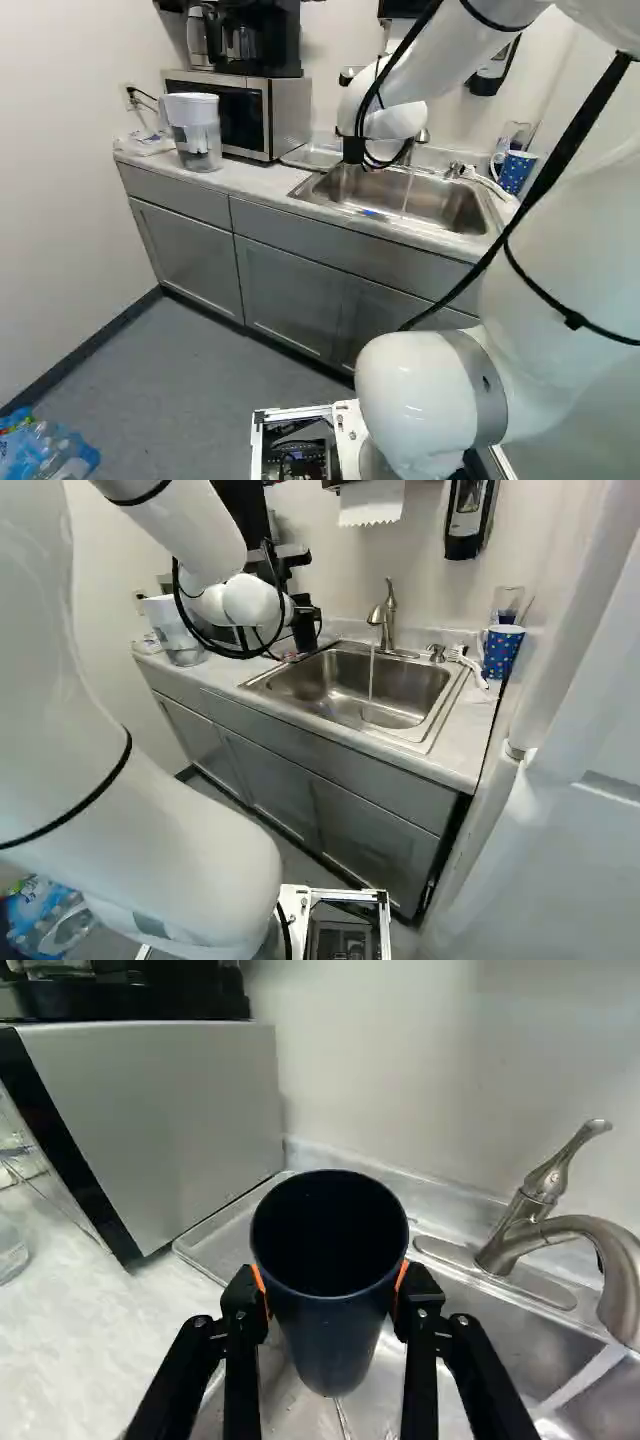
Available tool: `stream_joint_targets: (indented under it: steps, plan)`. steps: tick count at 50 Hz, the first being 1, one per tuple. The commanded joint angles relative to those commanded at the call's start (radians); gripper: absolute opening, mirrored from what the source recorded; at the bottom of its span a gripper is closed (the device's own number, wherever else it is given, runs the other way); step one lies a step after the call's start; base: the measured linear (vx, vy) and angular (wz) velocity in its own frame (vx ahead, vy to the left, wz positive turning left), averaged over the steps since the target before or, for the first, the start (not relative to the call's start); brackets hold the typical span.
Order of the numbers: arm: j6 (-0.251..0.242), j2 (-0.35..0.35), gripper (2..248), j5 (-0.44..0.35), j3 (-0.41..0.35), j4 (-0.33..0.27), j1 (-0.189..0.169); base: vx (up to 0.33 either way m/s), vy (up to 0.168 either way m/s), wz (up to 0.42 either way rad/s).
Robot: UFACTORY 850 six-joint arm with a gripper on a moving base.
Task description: Rinse the cup and place it in the tray
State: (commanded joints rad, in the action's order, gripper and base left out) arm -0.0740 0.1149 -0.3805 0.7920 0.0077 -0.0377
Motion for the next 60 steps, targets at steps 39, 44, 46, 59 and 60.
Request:
stream_joint_targets:
  steps: [39, 44, 46, 59, 60]
  plan:
    - [0.0, -0.177, 126, -0.039, 0.174, 0.082, 0.066, 0.0, 0.0, 0.0]
    - [0.0, -0.207, 126, -0.044, 0.198, 0.093, 0.067, 0.0, 0.0, 0.0]
    - [0.0, -0.22, 126, -0.047, 0.208, 0.097, 0.068, 0.0, 0.0, 0.0]
    - [0.0, -0.304, 126, -0.077, 0.271, 0.115, 0.074, 0.0, 0.0, 0.0]
    - [0.0, -0.309, 126, -0.079, 0.275, 0.115, 0.075, 0.0, 0.0, 0.0]
